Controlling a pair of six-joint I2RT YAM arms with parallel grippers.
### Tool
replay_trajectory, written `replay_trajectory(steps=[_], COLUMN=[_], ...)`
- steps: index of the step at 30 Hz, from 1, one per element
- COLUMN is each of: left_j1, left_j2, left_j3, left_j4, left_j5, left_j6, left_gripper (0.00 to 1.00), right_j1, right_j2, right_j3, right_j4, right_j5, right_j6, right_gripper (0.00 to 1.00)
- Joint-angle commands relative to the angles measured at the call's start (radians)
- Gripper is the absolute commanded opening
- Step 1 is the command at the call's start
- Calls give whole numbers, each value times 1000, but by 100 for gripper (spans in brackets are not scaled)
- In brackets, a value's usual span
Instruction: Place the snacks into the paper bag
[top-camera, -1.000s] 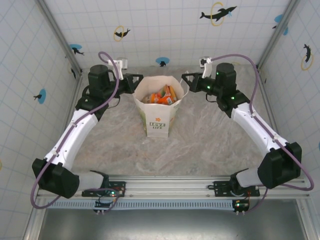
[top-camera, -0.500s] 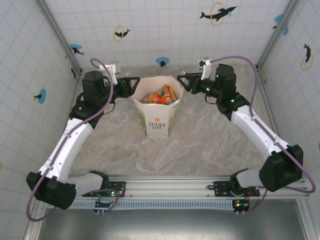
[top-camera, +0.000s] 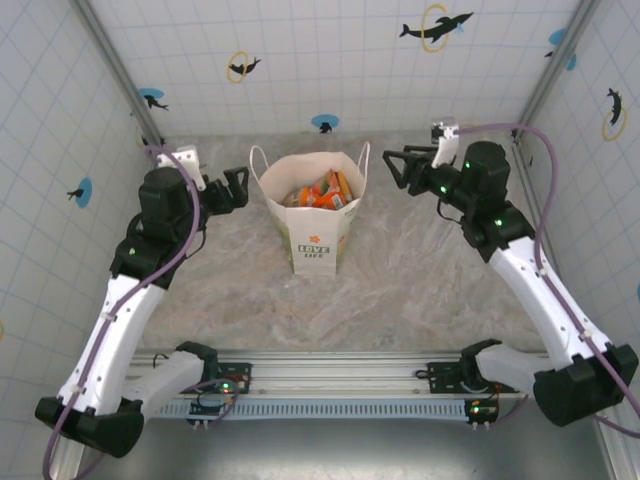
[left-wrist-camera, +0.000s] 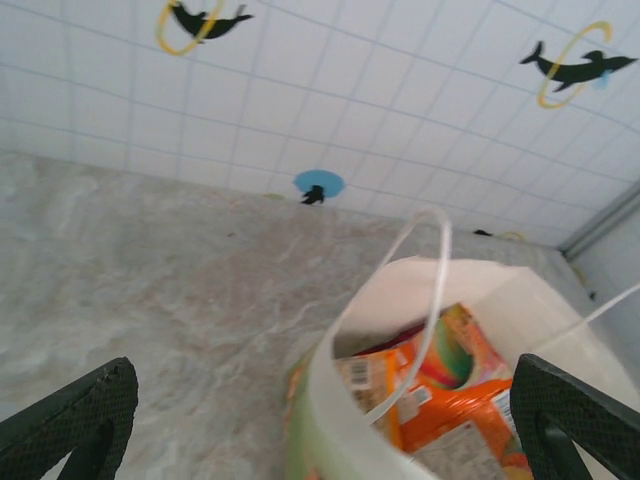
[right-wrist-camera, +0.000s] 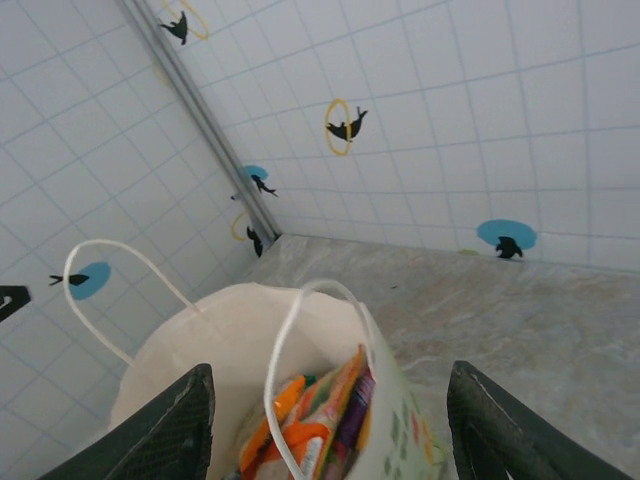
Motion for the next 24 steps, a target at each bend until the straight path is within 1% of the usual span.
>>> replay_trajectory(steps=[1,4,8,9,10,11,14,17,22,24], left_j1=[7,8,8,8,8,8,7,8,21,41], left_j2=[-67,-134,-210,-227,-238,-251,-262,-236,-152,-106], left_j3=[-59,-135,-275,-320,-355,-405,-533,-643,-864,-942], left_j4=[-96,-112,-78,-51,-20,23,165,289,621,763], left_j5=[-148,-255,-380,-406,-423,-445,-475,-497,-607,-618], left_j6=[-27,-49,-68,-64,-58,-50,-19,6,50,54], left_gripper=[98,98,98,97,97,97,98,98,98,98], right_j1=[-43,-103,-201,-226,-245,-267,-327,-367,-418,-427], right_j2=[-65,-131,-210,-224,-237,-251,-282,-310,-304,-286], right_j3=[-104,-204,-366,-410,-448,-493,-611,-731,-941,-1025], right_j4=[-52,-45,-10,3,19,42,122,242,473,585], right_j5=[69,84,95,101,109,122,174,221,298,317], right_j6=[-28,-28,-19,-18,-19,-20,-17,-37,-58,-69], right_gripper=[63,64,65,71,94,98,98,98,98,98])
